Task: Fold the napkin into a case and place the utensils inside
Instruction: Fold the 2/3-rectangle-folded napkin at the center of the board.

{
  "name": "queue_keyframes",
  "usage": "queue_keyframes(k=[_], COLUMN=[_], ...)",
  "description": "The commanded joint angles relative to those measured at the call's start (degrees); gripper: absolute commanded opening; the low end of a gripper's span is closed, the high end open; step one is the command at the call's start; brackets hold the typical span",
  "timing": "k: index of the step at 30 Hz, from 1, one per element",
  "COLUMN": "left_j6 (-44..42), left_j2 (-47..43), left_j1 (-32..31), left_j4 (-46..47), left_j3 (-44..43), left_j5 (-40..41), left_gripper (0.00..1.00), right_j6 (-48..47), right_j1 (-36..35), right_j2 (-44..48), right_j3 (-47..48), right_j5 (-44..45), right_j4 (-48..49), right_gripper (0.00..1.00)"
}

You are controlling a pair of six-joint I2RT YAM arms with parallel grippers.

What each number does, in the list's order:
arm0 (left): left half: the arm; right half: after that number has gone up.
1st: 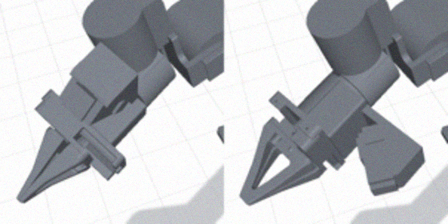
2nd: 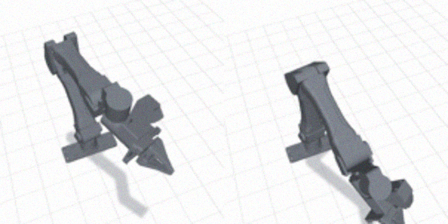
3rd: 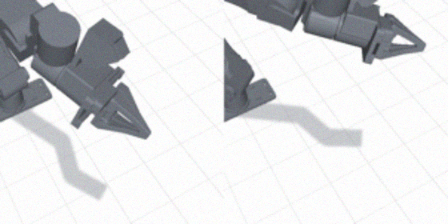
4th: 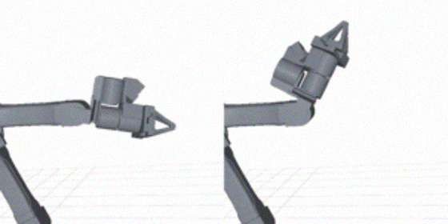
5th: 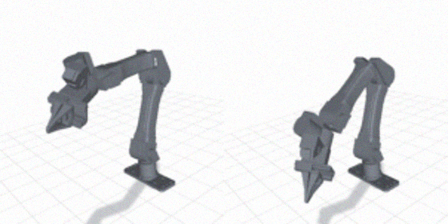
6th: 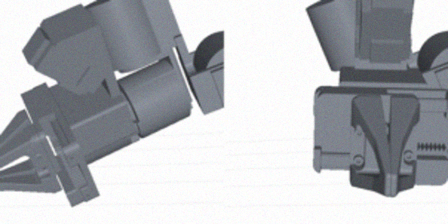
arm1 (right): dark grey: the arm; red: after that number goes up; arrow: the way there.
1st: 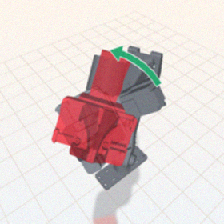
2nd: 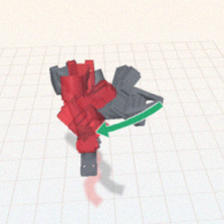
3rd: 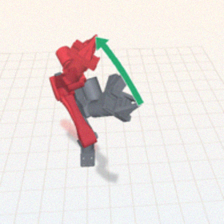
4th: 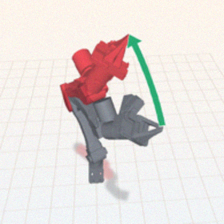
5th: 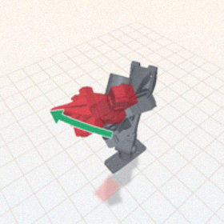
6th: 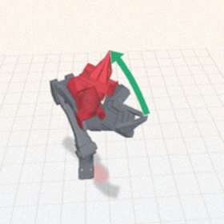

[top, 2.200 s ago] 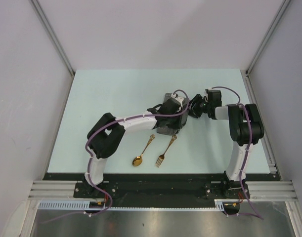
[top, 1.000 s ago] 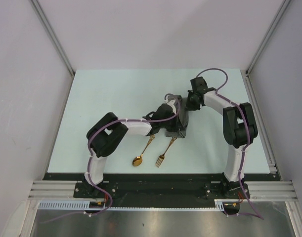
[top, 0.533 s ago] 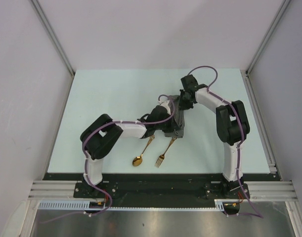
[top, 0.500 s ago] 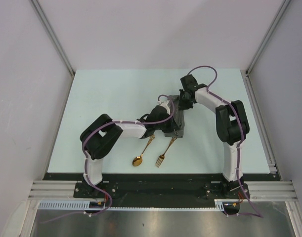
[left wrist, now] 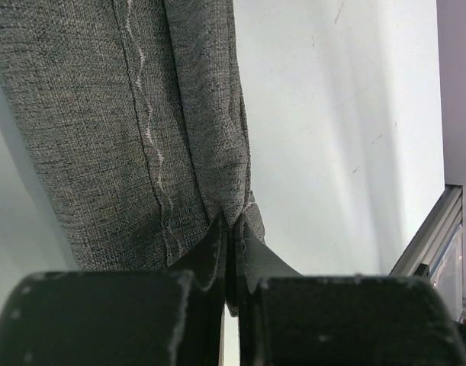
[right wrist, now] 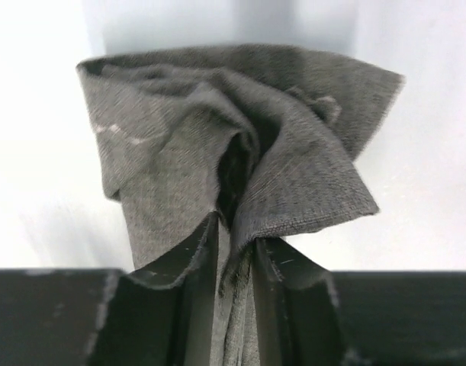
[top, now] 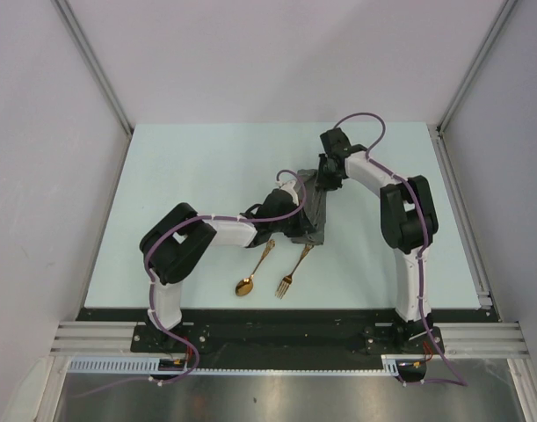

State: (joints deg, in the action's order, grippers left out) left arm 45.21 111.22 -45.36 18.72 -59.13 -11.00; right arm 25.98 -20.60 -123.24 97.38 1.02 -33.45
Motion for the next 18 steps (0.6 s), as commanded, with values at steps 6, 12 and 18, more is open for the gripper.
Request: queue_keyframes(k=[6, 12, 18], left_j6=[0.93, 0.58, 0.49], left_j2=[-2.76, -2.15, 0.48], left_j1=[-0.78, -0.6, 0.27], left_j4=[-2.9, -3.95, -5.88], left_j3=[0.42, -0.8, -5.37], left_j5=[-4.29, -4.64, -6.13], left_gripper=[0.0, 0.0, 0.0], right_j6=[1.97, 1.27, 0.48], right_j1=[4.07, 4.52, 6.18], right_j2=[-0.86, -2.79, -3.41], right_j3=[2.63, 4.83, 7.29], right_j5=[-0.4, -1.55, -1.1], right_j4=[7.35, 7.7, 7.96], right_gripper=[0.34, 0.23, 0.13])
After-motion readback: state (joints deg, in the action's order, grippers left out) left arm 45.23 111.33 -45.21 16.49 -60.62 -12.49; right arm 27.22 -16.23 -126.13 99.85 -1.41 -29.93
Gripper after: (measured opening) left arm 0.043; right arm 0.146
